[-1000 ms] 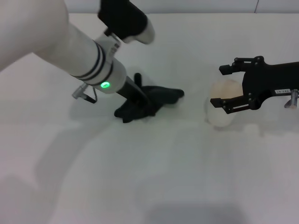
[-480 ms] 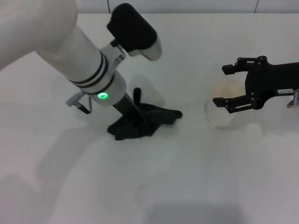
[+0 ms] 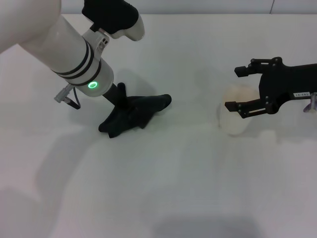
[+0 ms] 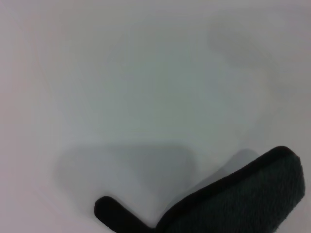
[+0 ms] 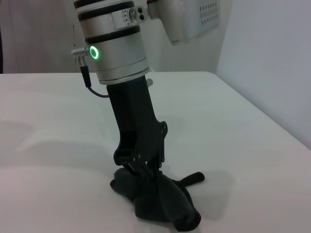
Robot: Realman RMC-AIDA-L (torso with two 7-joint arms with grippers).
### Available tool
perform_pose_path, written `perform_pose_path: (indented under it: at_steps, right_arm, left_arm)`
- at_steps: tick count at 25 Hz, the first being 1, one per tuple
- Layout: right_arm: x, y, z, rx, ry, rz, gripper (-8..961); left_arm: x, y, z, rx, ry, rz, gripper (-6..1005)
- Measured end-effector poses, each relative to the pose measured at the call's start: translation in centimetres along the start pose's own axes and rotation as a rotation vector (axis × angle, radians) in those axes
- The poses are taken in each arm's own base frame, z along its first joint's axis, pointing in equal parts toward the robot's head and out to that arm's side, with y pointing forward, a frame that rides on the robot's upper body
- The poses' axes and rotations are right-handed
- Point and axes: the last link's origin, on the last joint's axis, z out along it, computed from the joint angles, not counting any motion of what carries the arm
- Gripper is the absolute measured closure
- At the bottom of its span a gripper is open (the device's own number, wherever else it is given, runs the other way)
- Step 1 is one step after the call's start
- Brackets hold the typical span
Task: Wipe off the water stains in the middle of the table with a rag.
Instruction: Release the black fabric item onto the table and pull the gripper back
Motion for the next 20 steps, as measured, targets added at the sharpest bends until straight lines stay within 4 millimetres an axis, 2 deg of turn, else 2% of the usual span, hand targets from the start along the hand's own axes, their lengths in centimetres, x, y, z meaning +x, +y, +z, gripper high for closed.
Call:
perform_pose_path:
  at_steps: [9, 20]
  right_arm:
    - [-0.04, -0.03, 0.02, 0.0, 0.001, -0.002, 81]
    - [-0.12, -0.08, 0.1, -0.002, 0.003, -0.005, 81]
  left_arm:
    - [0.42, 0.28, -0.53, -0.004, 0.031, 0.009, 855]
    - [0.31, 0.11, -0.46, 0.006, 0.024, 0.003, 388]
